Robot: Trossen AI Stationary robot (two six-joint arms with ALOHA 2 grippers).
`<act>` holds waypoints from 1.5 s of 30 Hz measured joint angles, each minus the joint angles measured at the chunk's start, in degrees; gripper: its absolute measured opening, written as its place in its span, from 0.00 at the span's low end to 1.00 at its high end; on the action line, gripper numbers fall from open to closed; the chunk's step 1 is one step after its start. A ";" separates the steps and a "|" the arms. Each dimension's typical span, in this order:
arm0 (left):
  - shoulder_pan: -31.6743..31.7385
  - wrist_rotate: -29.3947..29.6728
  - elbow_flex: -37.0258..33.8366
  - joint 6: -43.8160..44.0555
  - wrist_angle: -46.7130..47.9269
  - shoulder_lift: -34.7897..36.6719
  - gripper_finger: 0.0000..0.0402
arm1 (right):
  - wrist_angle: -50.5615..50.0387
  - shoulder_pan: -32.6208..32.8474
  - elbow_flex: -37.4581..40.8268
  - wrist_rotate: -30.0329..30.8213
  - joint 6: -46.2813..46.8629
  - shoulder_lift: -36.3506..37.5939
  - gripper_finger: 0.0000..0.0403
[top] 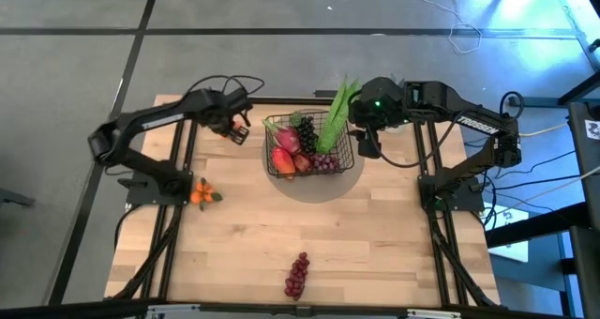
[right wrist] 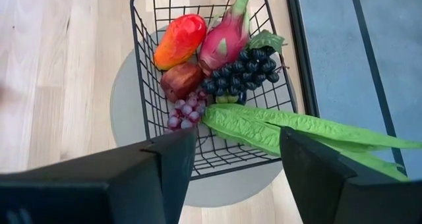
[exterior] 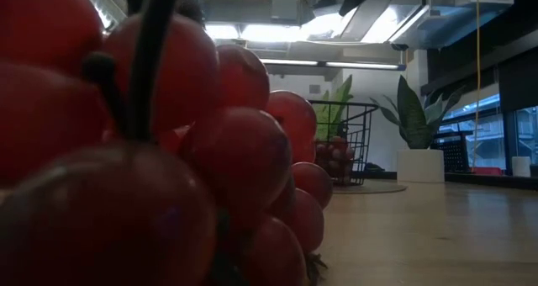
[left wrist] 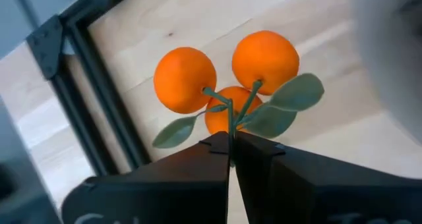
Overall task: Build produce basket
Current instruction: Put the top orange into the wire basket
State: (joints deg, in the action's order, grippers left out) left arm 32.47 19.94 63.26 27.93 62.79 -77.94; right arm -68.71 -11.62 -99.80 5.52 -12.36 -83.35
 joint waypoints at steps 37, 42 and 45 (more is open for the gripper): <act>-28.34 -1.75 0.04 -3.00 -36.99 -7.51 0.00 | 1.65 0.00 -0.01 -0.07 0.09 0.00 0.51; -26.76 -6.03 0.04 -2.63 -37.34 -8.71 0.02 | 1.62 0.00 -0.01 -0.09 0.09 0.00 0.51; -26.41 -6.01 0.04 -2.61 -37.49 -8.79 0.06 | 1.61 0.00 0.00 -0.09 0.09 0.00 0.51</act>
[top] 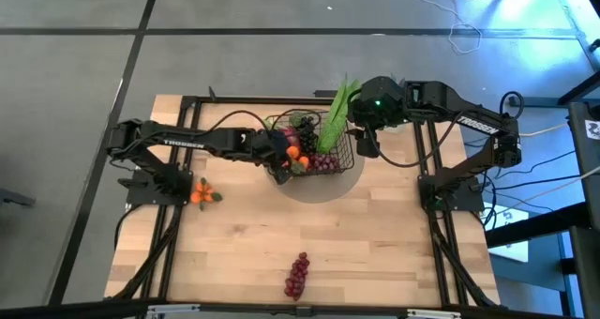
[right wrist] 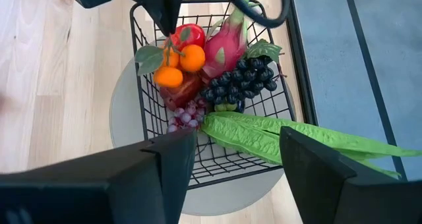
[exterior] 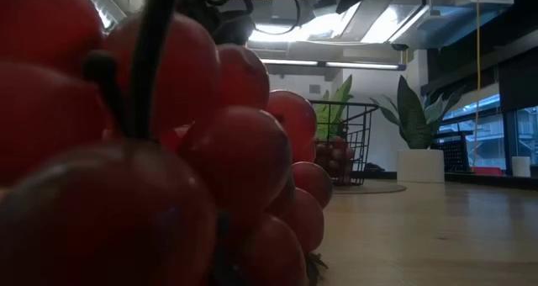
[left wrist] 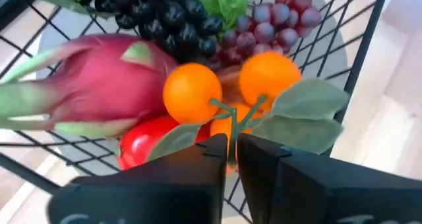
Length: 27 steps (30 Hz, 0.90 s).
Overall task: Build produce basket
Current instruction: Put the top orange into the wire basket, then put the orange into the wire basket
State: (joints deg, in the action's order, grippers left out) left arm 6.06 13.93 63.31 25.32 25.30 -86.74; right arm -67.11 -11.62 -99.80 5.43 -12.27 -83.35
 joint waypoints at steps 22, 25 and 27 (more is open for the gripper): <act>-1.78 -4.31 -0.02 10.89 11.99 15.26 0.22 | -0.07 0.02 -0.01 -0.05 0.02 0.00 0.51; -3.07 -4.22 -0.02 18.38 20.23 17.80 0.22 | -0.08 0.02 0.00 -0.11 0.02 0.00 0.51; -4.77 -4.61 -0.02 22.77 25.32 18.83 0.22 | -0.07 0.00 -0.01 -1.29 -0.01 0.00 0.51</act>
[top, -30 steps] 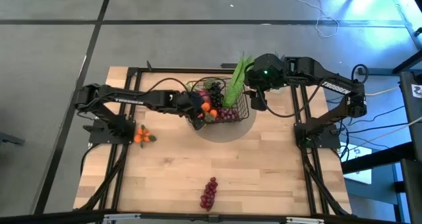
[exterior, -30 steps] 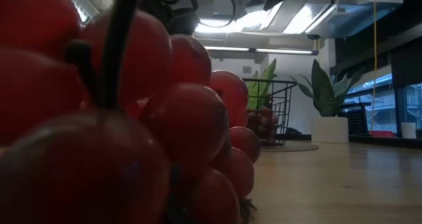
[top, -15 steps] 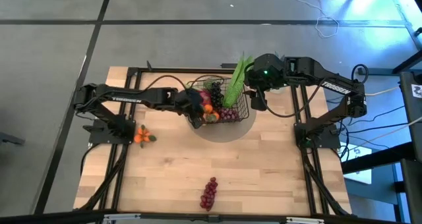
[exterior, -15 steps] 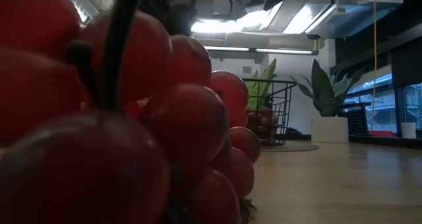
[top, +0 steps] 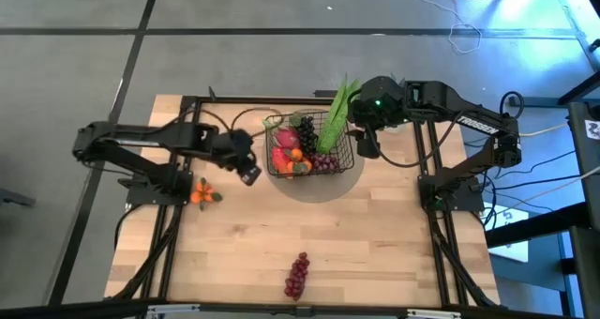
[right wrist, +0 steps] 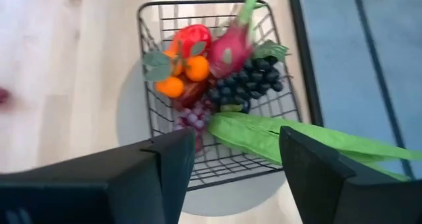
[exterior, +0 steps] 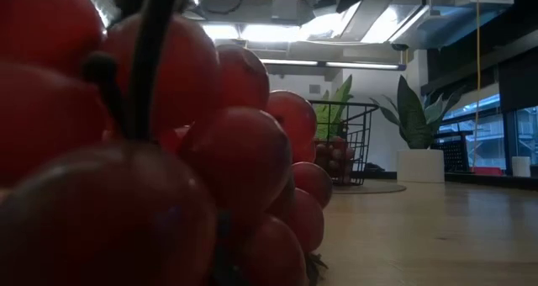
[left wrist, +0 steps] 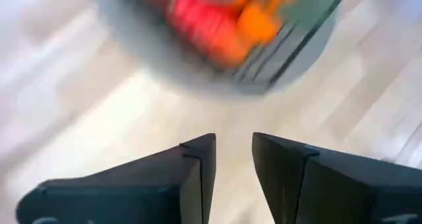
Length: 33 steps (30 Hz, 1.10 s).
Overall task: Build produce basket
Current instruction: Put the orange into the wire basket
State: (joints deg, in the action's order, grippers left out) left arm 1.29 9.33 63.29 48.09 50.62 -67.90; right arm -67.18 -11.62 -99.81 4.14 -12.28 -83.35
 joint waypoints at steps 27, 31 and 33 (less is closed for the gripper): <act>-22.87 -0.18 0.00 52.29 35.31 -1.77 0.22 | -0.16 4.82 0.02 -33.39 -0.19 0.00 0.51; -23.05 1.55 0.00 53.32 36.02 -3.65 0.22 | 0.28 5.72 0.02 -32.29 -0.21 0.00 0.51; -23.07 1.33 0.00 53.36 35.87 -4.76 0.22 | 0.28 5.98 0.02 -32.24 -0.09 0.00 0.51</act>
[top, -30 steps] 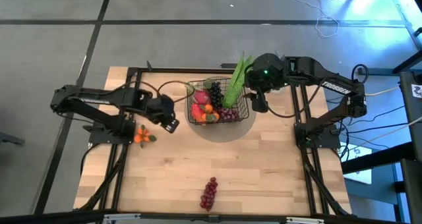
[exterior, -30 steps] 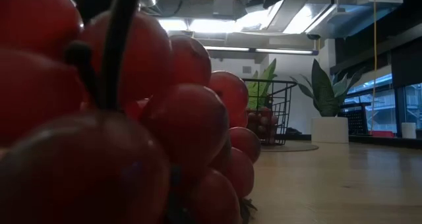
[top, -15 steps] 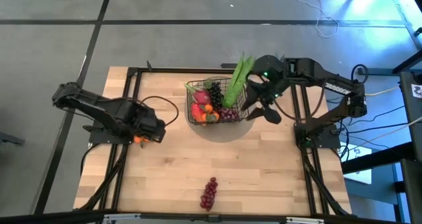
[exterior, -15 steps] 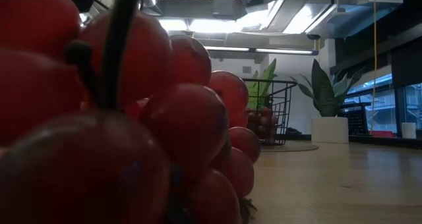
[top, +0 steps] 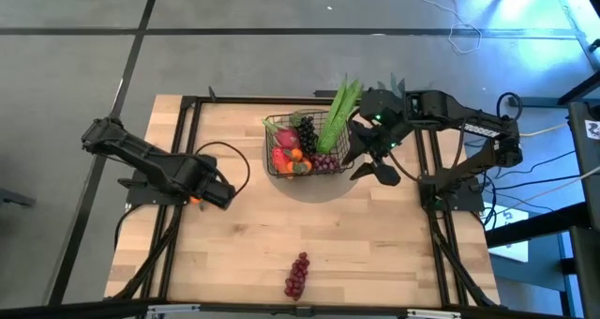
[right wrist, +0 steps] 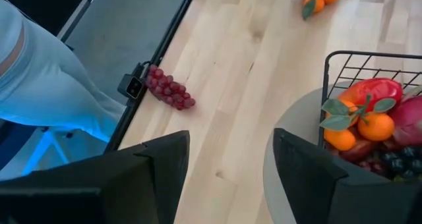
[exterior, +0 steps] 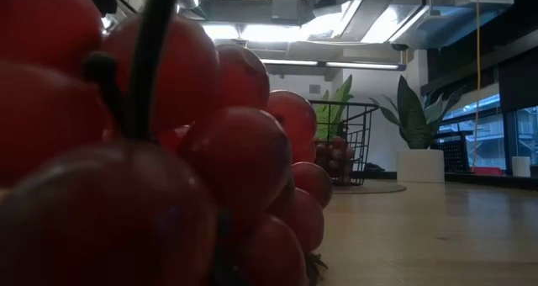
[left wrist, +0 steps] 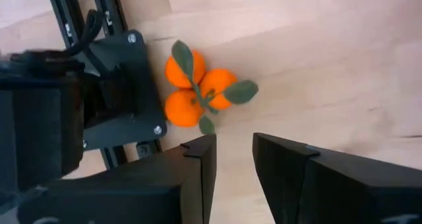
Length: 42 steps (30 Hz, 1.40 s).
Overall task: Build produce basket
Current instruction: Put the orange into the wire basket
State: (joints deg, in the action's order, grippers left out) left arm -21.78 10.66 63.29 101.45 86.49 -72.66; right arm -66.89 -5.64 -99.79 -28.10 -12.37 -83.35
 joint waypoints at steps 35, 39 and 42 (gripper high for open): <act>0.00 -2.71 -19.76 -1.57 -12.64 -4.37 0.22 | 1.93 0.49 0.01 0.09 -0.08 -0.02 0.51; 0.00 -1.57 -20.17 -1.69 -12.35 -4.37 0.22 | 2.38 0.48 0.01 0.09 -0.08 -0.02 0.51; 0.00 -0.38 -20.17 -2.99 -12.29 -4.37 0.22 | 2.47 0.49 0.01 0.09 0.08 -0.02 0.51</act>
State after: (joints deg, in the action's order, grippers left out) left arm -21.78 10.28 43.11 98.46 74.19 -77.03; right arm -64.42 -5.15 -99.79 -28.01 -12.29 -83.37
